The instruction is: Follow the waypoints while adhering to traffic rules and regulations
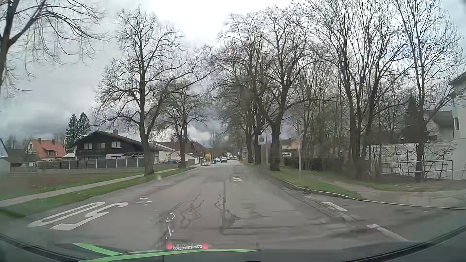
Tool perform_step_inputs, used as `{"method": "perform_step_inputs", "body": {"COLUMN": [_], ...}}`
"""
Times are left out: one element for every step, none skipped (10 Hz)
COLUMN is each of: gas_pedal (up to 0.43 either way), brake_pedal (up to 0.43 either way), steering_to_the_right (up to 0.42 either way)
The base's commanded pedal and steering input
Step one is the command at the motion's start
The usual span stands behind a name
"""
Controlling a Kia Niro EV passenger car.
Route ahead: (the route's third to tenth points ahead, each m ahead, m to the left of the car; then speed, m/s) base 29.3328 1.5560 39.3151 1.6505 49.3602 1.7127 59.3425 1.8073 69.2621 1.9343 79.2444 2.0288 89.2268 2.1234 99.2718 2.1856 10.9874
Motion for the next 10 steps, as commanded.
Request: {"method": "perform_step_inputs", "body": {"gas_pedal": [0.118,0.118,0.118,0.118,0.118,0.118,0.118,0.118,0.118,0.118], "brake_pedal": [0.000,0.000,0.000,0.000,0.000,0.000,0.000,0.000,0.000,0.000], "steering_to_the_right": [0.002,0.002,0.002,0.002,0.002,0.002,0.002,0.002,0.002,0.002]}}
